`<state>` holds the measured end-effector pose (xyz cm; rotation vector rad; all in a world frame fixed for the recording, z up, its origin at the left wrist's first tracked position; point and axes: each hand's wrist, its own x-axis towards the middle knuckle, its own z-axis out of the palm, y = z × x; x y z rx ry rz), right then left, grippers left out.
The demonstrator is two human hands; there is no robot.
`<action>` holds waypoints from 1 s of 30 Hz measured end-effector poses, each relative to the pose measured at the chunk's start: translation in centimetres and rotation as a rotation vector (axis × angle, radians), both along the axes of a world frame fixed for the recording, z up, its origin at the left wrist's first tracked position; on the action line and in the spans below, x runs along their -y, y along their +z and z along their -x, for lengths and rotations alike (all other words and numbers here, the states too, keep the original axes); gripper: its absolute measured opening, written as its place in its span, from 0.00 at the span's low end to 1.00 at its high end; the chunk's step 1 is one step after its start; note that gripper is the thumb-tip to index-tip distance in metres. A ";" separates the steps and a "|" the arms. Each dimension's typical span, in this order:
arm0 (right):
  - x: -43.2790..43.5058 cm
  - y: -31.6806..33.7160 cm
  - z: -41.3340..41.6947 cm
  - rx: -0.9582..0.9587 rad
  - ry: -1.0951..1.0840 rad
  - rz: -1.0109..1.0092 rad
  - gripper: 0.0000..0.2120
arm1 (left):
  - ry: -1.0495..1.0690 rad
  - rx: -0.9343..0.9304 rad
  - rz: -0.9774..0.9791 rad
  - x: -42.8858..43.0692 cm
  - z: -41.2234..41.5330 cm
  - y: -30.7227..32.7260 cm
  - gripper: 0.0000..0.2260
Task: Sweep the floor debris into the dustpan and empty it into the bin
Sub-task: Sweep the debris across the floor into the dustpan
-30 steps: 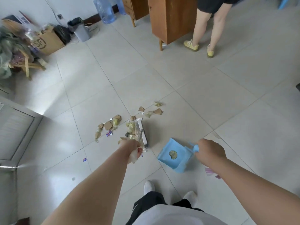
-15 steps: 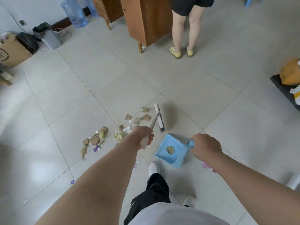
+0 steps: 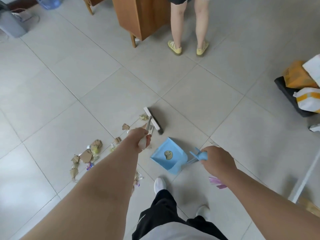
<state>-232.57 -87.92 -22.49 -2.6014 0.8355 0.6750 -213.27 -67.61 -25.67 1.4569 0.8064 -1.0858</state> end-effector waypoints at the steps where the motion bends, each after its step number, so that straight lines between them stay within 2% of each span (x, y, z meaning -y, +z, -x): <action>1: -0.4 -0.1 -0.3 0.002 0.008 -0.001 0.09 | 0.032 -0.005 0.002 -0.8 -0.3 0.1 0.06; 6: -1.9 0.2 -2.1 0.013 0.069 -0.007 0.09 | 0.139 -0.080 -0.007 -5.8 1.2 1.0 0.04; 10: -1.8 0.7 -2.6 0.020 0.116 -0.016 0.05 | 0.229 -0.107 -0.019 -8.4 5.3 1.8 0.10; 17: -1.9 1.5 -0.4 0.021 0.259 -0.025 0.03 | 0.322 -0.061 -0.163 -10.5 13.6 2.2 0.03; 20: -2.0 1.4 1.2 0.017 0.353 -0.003 0.07 | 0.373 -0.043 -0.220 -10.4 16.6 3.1 0.04; 23: -1.9 1.4 2.6 0.038 0.443 0.017 0.03 | 0.424 0.038 -0.219 -11.0 19.7 4.1 0.02; 26: -1.4 1.4 3.6 0.046 0.531 0.034 0.08 | 0.478 0.094 -0.225 -12.1 23.3 5.4 0.02; 30: -1.8 1.5 4.4 0.021 0.599 0.015 0.09 | 0.555 0.123 -0.238 -12.2 27.0 7.5 0.03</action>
